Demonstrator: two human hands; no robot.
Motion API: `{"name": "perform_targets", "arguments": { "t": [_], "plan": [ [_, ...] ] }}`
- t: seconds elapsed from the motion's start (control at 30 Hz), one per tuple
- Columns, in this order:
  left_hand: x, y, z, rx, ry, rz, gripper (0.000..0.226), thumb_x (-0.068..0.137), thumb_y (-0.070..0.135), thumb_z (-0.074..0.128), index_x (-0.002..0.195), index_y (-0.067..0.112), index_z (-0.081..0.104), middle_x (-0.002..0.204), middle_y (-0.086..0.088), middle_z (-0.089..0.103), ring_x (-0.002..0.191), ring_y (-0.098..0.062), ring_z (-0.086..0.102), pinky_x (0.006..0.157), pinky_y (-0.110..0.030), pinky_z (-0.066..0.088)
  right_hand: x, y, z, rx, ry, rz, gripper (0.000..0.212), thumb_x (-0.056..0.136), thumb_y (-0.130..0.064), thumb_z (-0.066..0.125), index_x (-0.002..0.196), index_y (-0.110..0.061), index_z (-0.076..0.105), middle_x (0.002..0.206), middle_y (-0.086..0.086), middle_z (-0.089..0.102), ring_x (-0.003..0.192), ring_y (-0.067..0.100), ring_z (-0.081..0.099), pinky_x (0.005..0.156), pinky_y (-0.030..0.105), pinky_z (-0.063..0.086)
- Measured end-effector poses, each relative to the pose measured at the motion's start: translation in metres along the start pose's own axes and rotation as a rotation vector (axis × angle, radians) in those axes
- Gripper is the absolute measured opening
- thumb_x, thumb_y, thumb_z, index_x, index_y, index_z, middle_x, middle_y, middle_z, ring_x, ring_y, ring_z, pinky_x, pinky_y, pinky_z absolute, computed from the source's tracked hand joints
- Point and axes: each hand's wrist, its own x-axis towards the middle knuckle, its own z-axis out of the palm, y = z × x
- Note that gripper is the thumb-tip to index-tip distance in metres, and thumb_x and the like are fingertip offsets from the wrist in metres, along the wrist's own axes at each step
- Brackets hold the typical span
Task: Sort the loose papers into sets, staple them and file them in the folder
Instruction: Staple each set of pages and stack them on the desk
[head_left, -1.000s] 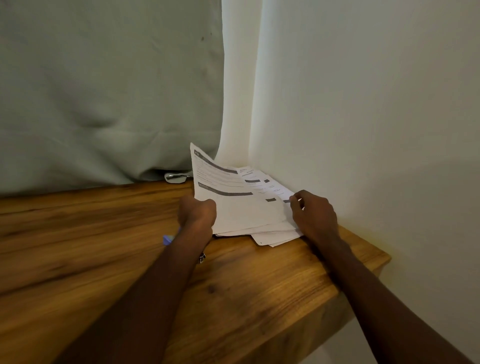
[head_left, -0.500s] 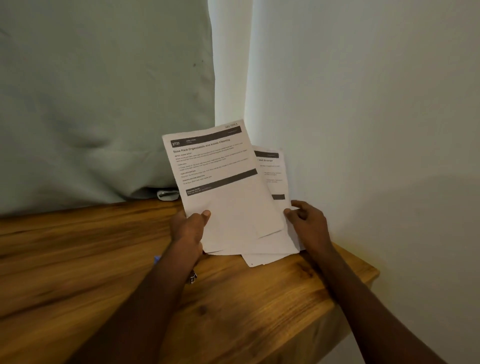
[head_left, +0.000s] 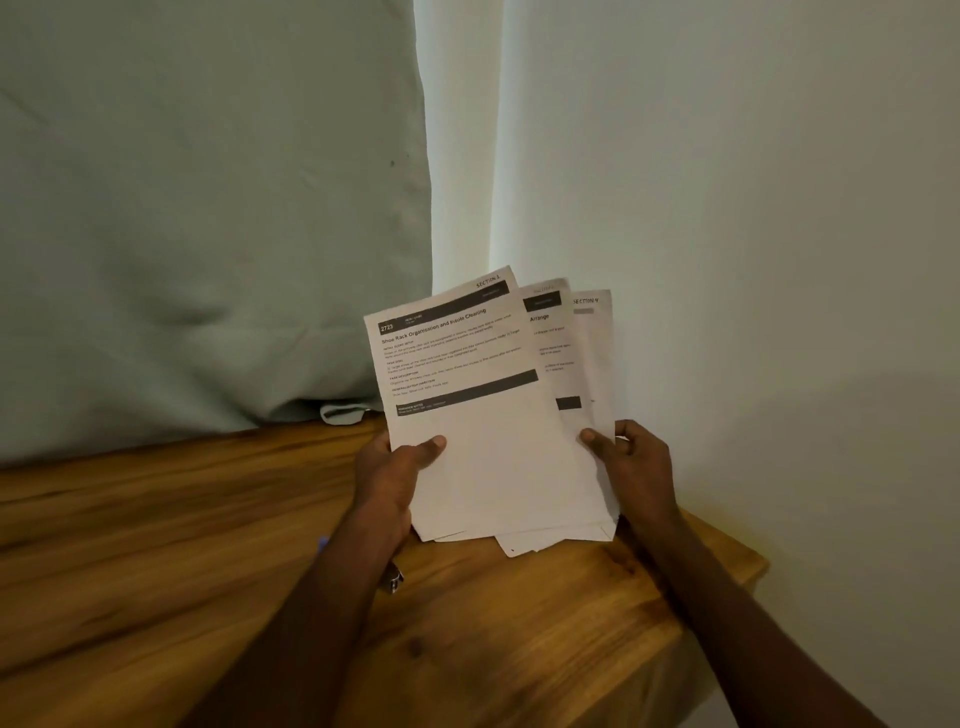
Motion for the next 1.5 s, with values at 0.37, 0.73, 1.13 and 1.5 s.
{"name": "perform_targets", "arguments": {
  "t": [0.37, 0.73, 1.13, 1.5],
  "plan": [
    [0.011, -0.006, -0.004, 0.009, 0.134, -0.006, 0.025, 0.086, 0.005, 0.081, 0.108, 0.011, 0.07, 0.104, -0.006, 0.072, 0.089, -0.024, 0.068, 0.068, -0.031, 0.05, -0.004, -0.009, -0.005, 0.019, -0.014, -0.169, 0.057, 0.099, 0.005, 0.058, 0.146, -0.023, 0.046, 0.151, -0.005, 0.049, 0.133, 0.02, 0.054, 0.103, 0.04, 0.054],
    [0.013, -0.005, -0.008, 0.018, 0.051, -0.023, 0.031, 0.092, 0.015, 0.077, 0.121, 0.013, 0.066, 0.113, -0.009, 0.071, 0.096, -0.029, 0.067, 0.075, -0.037, 0.053, -0.005, -0.01, 0.0, 0.073, 0.068, -0.045, 0.033, 0.103, -0.032, 0.058, 0.132, -0.018, 0.065, 0.13, -0.004, 0.067, 0.122, 0.014, 0.059, 0.11, 0.036, 0.046],
    [0.009, -0.004, -0.009, 0.084, -0.042, -0.015, 0.019, 0.087, 0.014, 0.082, 0.098, 0.022, 0.069, 0.102, -0.003, 0.074, 0.094, -0.027, 0.069, 0.073, -0.037, 0.054, -0.004, -0.004, 0.0, 0.088, -0.045, 0.008, 0.027, 0.088, -0.029, 0.08, 0.07, -0.013, 0.066, 0.062, -0.007, 0.058, 0.064, 0.007, 0.055, 0.078, 0.032, 0.051],
    [0.015, -0.009, -0.007, 0.153, 0.046, 0.04, 0.021, 0.09, 0.012, 0.079, 0.102, 0.021, 0.065, 0.097, 0.003, 0.067, 0.084, -0.016, 0.063, 0.062, -0.029, 0.045, 0.001, -0.002, -0.002, 0.19, -0.015, 0.078, 0.038, 0.086, -0.03, 0.081, 0.079, 0.004, 0.068, 0.083, 0.025, 0.068, 0.074, 0.026, 0.062, 0.08, 0.041, 0.054]
  ]
}}
